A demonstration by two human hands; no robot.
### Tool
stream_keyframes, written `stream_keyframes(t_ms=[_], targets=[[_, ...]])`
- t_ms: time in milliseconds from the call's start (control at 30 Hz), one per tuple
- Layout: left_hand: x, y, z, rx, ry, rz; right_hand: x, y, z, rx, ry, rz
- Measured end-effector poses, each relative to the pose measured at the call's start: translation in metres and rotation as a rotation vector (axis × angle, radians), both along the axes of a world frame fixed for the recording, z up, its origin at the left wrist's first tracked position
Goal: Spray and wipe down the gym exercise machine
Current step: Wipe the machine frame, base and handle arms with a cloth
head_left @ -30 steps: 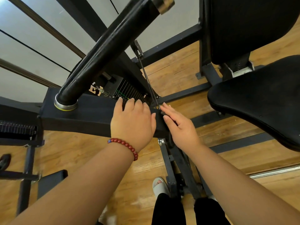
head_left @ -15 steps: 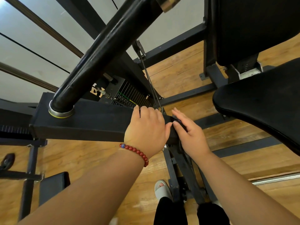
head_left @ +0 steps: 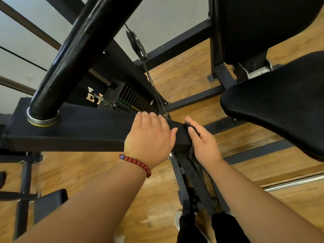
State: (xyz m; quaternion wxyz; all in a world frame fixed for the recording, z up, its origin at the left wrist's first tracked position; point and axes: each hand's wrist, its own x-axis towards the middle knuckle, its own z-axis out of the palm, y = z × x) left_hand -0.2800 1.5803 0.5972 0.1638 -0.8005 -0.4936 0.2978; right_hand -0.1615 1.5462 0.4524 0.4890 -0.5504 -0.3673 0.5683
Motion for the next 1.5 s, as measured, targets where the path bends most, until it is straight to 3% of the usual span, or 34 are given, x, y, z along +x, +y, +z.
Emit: stream_keyframes(t_ms=[133, 367, 533, 767, 933, 1067, 1233, 1333, 1500], targets=[[0.000, -0.001, -0.002, 0.001, -0.019, -0.037, 0.006, 0.004, -0.029, -0.304, 0.043, -0.020], [0.005, -0.013, -0.024, -0.030, -0.029, -0.125, -0.007, -0.022, -0.008, -0.017, 0.009, -0.112], [0.010, -0.031, -0.058, 0.053, -0.074, -0.234, -0.006, -0.015, -0.030, -0.144, 0.088, -0.170], [0.000, -0.043, -0.109, 0.356, -0.325, -0.380, -0.004, -0.032, -0.042, 0.071, 0.049, -0.114], [-0.001, -0.042, -0.138, 0.566, -0.377, -0.398, 0.005, -0.022, -0.084, -0.005, 0.087, -0.066], [0.001, -0.059, -0.183, 0.672, -0.395, -0.339, 0.008, -0.030, -0.089, 0.178, 0.064, -0.019], [-0.001, -0.073, -0.233, 0.666, -0.504, -0.322, 0.015, -0.027, -0.117, 0.327, 0.034, 0.048], [-0.004, -0.070, -0.245, 0.690, -0.545, -0.339, 0.015, -0.024, -0.132, 0.329, 0.056, 0.058], [-0.005, -0.060, -0.257, 0.765, -0.623, -0.395, 0.018, -0.034, -0.145, 0.584, 0.051, 0.106]])
